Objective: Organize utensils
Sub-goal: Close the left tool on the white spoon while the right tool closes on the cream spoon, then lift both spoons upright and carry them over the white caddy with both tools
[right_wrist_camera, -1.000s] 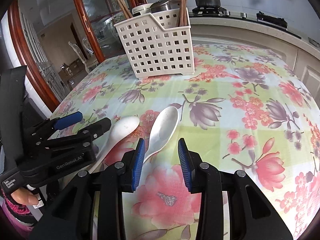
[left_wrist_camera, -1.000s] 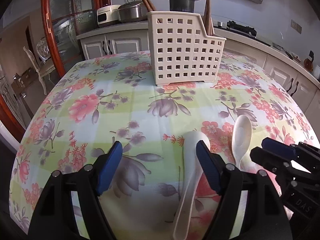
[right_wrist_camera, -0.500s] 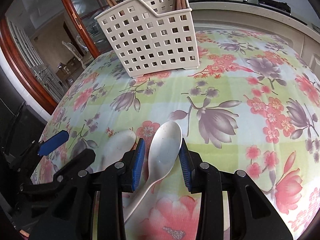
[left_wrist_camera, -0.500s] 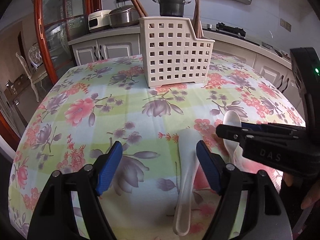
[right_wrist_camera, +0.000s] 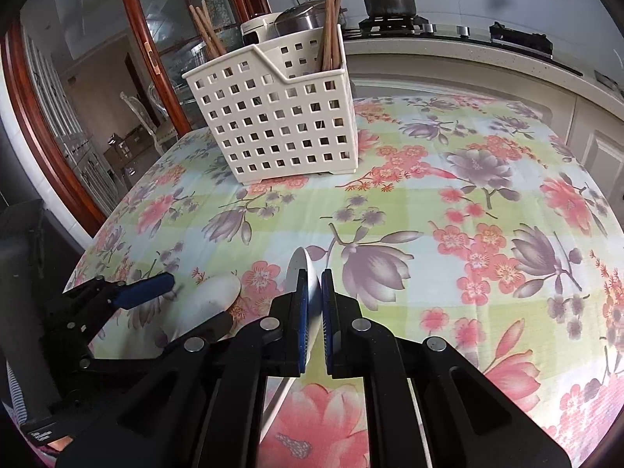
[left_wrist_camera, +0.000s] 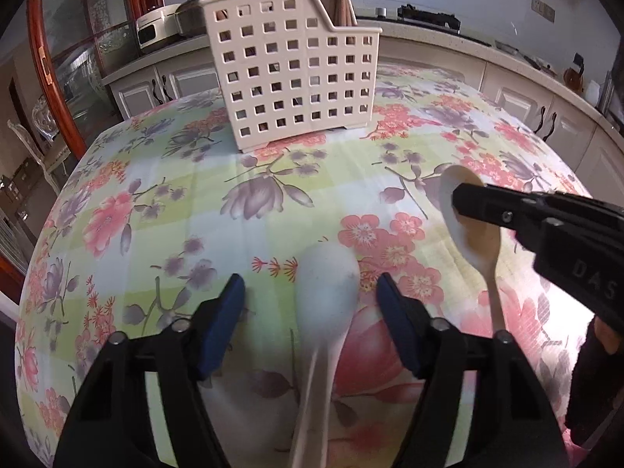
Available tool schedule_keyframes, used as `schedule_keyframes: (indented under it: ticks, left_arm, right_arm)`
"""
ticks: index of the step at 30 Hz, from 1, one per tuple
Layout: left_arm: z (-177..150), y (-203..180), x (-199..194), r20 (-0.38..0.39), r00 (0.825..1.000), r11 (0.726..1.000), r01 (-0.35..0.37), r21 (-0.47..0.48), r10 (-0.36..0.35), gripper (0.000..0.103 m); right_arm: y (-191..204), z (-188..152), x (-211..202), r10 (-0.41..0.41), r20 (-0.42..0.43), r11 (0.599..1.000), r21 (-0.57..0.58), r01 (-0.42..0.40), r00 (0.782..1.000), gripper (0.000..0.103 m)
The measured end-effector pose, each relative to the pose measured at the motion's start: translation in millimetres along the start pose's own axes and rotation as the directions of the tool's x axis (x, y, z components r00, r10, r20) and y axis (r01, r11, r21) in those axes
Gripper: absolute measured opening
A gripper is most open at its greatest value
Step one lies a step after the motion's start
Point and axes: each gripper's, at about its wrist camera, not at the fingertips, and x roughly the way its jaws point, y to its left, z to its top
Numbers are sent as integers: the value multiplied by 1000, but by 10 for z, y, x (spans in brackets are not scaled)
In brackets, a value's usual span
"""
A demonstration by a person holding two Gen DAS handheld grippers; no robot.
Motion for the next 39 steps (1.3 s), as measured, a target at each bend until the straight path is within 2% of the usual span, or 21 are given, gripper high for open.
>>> schedule_keyframes:
  ticks: [3, 8, 12, 20, 29, 39]
  left_arm:
    - [41, -18, 21, 0, 1000, 1000, 31, -5, -31, 34]
    - [27, 9, -72, 52, 998, 999, 34, -25, -33, 34]
    - [66, 82, -292, 140, 990, 998, 41, -51, -33, 34]
    - [170, 271, -785, 310, 951, 994, 46, -98, -13, 34]
    - [274, 369, -953, 371, 929, 992, 55, -115, -9, 34]
    - [644, 422, -1176, 438, 899, 993, 48, -103, 2, 34]
  right_arm:
    - [-12, -22, -36, 9, 8, 1000, -1, -9, 1000, 7]
    - [26, -61, -100, 3, 41, 1000, -23, -2, 999, 7]
    - [72, -8, -230, 2, 100, 999, -37, 2, 995, 7]
    - [231, 211, -547, -13, 234, 994, -101, 38, 972, 7]
    - [284, 409, -618, -28, 314, 989, -126, 71, 949, 7]
    - [285, 747, -633, -42, 406, 986, -129, 103, 913, 7]
